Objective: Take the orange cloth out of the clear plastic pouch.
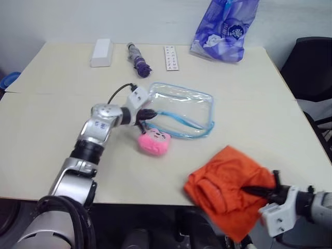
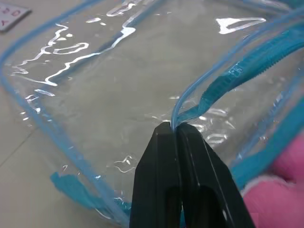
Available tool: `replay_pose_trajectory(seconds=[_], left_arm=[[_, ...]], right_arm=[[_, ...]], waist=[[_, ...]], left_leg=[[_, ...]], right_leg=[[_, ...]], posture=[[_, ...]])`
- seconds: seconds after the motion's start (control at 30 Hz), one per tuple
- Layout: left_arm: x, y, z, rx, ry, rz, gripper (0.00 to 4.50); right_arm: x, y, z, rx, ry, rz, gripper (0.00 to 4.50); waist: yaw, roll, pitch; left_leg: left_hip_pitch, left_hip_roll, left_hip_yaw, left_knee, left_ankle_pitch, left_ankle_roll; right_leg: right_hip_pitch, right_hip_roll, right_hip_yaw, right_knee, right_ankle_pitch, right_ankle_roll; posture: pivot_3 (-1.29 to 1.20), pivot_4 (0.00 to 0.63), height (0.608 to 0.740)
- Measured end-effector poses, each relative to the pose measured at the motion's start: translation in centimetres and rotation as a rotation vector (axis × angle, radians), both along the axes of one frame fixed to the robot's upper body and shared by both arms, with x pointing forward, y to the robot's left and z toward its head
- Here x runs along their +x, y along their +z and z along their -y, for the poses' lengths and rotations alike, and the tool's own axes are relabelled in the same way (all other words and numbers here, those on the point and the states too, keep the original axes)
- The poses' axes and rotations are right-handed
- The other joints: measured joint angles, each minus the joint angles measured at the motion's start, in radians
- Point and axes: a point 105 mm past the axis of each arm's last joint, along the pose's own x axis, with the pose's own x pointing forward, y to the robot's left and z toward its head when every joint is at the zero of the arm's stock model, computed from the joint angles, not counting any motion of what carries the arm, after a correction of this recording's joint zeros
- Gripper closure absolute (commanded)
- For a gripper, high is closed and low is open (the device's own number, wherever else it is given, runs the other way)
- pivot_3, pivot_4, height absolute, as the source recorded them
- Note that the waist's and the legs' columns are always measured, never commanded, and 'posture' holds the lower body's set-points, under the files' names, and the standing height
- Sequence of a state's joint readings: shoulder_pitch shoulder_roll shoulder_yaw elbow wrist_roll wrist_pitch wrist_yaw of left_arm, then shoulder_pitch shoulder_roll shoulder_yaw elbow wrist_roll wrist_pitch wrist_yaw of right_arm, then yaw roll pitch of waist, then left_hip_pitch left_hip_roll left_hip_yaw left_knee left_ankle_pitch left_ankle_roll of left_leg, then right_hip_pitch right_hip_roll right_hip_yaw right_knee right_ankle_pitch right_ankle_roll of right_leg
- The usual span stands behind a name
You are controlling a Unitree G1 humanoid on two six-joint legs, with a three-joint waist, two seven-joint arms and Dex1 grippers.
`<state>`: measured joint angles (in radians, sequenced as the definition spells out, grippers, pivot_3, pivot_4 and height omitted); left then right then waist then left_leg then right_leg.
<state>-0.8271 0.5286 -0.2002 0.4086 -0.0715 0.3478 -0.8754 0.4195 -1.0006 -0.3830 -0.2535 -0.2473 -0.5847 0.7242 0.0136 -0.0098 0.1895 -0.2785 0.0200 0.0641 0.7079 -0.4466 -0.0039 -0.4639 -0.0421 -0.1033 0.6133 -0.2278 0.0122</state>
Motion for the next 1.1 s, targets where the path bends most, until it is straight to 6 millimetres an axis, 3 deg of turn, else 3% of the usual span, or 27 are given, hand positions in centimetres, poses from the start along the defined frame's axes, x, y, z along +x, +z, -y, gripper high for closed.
replay_pose_trajectory(seconds=[0.17, 0.23, 0.33, 0.57, 0.7, 0.77, 0.87, 1.1], left_arm=[[-5.7, -2.0, -0.5, 0.120, -0.236, -0.067, 4.48], [-7.1, -2.6, -0.2, 0.143, -0.287, -0.092, 4.48], [-7.5, -2.8, 0.0, 0.140, -0.279, -0.113, 4.48], [-7.1, -2.7, -0.1, 0.144, -0.224, -0.104, 4.48], [-6.7, -2.7, -0.3, 0.132, -0.186, -0.106, 4.48], [-6.5, -2.6, -0.7, 0.112, -0.160, -0.117, 4.02], [-6.1, -2.2, -1.6, 0.045, -0.102, -0.162, 3.18], [-6.9, 0.2, -2.9, -0.072, -0.127, -0.212, 0.97]], right_arm=[[5.7, 3.7, 3.3, 0.398, -0.358, 0.162, 4.50], [7.6, 3.5, 4.8, 0.506, -0.492, 0.168, 4.50], [9.5, 2.0, 4.8, 0.627, -0.608, 0.114, 4.50], [10.7, 0.3, 6.0, 0.628, -0.737, 0.091, 4.50], [9.0, -0.6, 6.9, 0.483, -0.684, 0.071, 4.50], [8.1, -0.8, 7.0, 0.420, -0.637, 0.052, 4.50], [6.7, -0.7, 7.8, 0.368, -0.596, 0.017, 3.73], [4.4, 1.0, 9.1, 0.481, -0.584, -0.073, 1.32]], waist=[[-0.013, 0.001, 0.000], [-0.013, 0.002, 0.001], [-0.007, 0.003, 0.001], [-0.010, 0.003, 0.001], [-0.007, 0.003, 0.001], [-0.009, 0.003, 0.001], [-0.012, 0.004, 0.001], [-0.015, 0.004, 0.001]], left_leg=[[0.001, 0.000, -0.001, 0.001, 0.000, 0.000], [0.002, 0.000, -0.001, 0.000, 0.000, 0.000], [0.001, 0.000, -0.001, 0.001, 0.000, 0.000], [0.000, 0.000, -0.002, 0.000, 0.000, 0.001], [0.000, -0.001, -0.002, -0.001, 0.000, 0.001], [0.000, -0.001, -0.002, -0.001, 0.000, 0.001], [0.001, -0.001, -0.002, -0.002, 0.000, 0.000], [0.002, 0.000, -0.002, -0.003, 0.001, 0.000]], right_leg=[[0.000, -0.001, 0.001, 0.003, -0.001, -0.002], [0.000, -0.001, 0.001, 0.004, -0.001, -0.002], [-0.001, -0.001, 0.000, 0.006, -0.002, -0.003], [-0.001, -0.002, 0.000, 0.008, -0.001, -0.002], [-0.001, -0.002, 0.000, 0.007, -0.001, -0.002], [-0.001, -0.002, 0.000, 0.007, -0.001, -0.002], [-0.001, -0.001, 0.000, 0.007, -0.001, -0.002], [-0.001, -0.001, 0.001, 0.007, -0.001, -0.002]], posture=[[0.00, 0.150, 0.740], [0.00, 0.150, 0.740], [0.00, 0.150, 0.740], [0.00, 0.150, 0.740], [0.00, 0.150, 0.740], [0.00, 0.150, 0.740], [0.00, 0.150, 0.740], [0.00, 0.150, 0.740]])
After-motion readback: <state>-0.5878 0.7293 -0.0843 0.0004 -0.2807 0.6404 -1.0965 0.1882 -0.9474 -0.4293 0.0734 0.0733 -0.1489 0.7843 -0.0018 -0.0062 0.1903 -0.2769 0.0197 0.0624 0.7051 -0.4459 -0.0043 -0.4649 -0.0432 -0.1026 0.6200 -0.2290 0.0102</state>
